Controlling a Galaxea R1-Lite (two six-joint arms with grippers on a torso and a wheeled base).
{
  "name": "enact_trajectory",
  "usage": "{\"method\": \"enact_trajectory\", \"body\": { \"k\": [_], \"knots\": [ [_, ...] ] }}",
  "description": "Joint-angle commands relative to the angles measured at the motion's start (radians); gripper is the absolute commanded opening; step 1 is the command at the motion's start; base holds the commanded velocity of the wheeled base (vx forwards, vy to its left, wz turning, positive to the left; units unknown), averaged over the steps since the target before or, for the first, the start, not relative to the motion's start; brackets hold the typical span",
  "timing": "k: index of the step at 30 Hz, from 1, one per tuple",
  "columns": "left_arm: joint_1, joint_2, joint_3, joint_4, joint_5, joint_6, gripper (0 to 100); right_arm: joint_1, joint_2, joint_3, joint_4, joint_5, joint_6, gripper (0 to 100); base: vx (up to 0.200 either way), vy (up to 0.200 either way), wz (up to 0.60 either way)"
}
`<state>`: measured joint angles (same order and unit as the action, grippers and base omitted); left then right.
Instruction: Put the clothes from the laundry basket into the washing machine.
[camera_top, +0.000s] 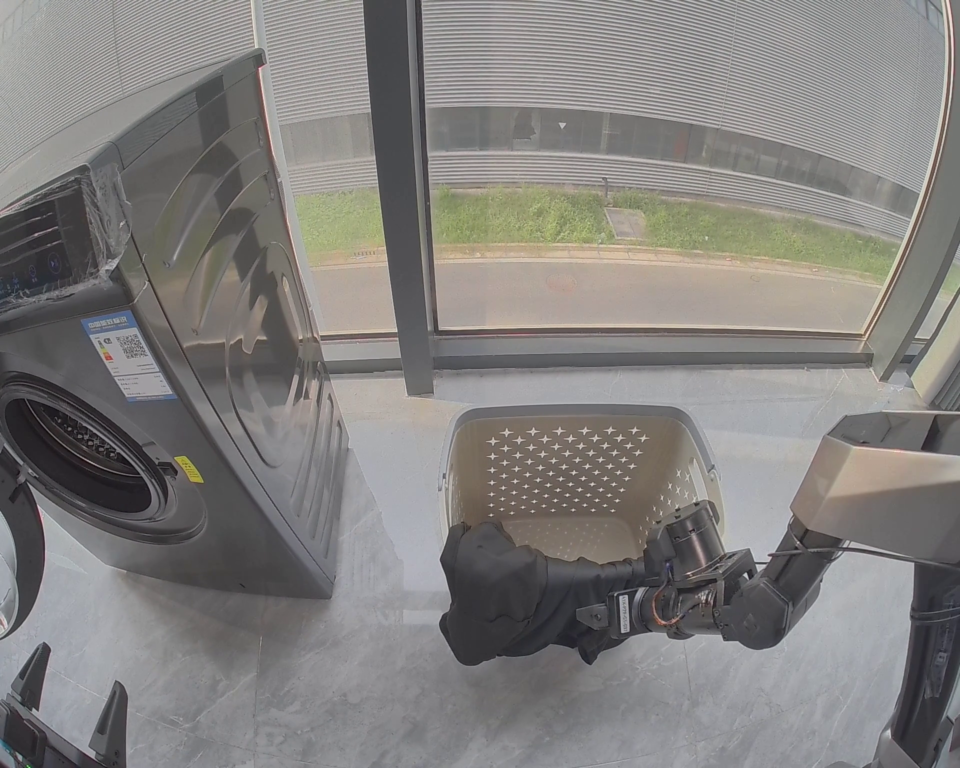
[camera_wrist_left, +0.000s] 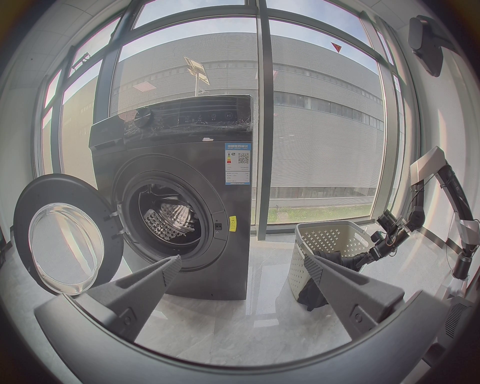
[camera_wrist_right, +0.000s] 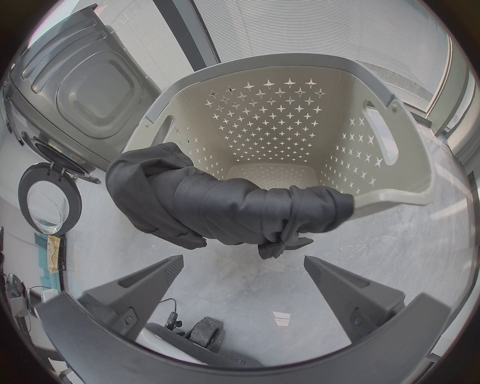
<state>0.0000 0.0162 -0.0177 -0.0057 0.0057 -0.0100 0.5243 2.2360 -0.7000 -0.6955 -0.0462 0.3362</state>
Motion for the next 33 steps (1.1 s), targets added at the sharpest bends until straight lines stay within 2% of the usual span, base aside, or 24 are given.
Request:
{"method": "enact_trajectory", "body": {
  "k": [1,9,25,26,27,33],
  "knots": [
    [0.000,-0.016,0.016,0.000,0.000,-0.001,100,-0.006,0.071,-0.061,0.002,0.000,0.006,100,0.000,0.000,0.00],
    [0.000,-0.016,0.016,0.000,0.000,-0.001,100,-0.009,0.140,-0.154,0.001,-0.001,0.047,100,0.000,0.000,0.00],
    [0.000,-0.016,0.016,0.000,0.000,-0.004,100,-0.013,0.174,-0.219,-0.022,-0.004,0.052,100,0.000,0.000,0.00],
    [0.000,-0.016,0.016,0.000,0.000,-0.004,100,-0.013,0.183,-0.219,-0.052,-0.027,0.049,100,0.000,0.000,0.00],
    [0.000,-0.016,0.016,0.000,0.000,-0.005,100,-0.013,0.188,-0.219,-0.062,-0.038,0.047,0,0.000,0.000,0.00],
    [0.000,-0.016,0.016,0.000,0.000,-0.005,100,-0.015,0.200,-0.213,-0.079,-0.041,0.047,0,0.000,0.000,0.00]
  ]
}}
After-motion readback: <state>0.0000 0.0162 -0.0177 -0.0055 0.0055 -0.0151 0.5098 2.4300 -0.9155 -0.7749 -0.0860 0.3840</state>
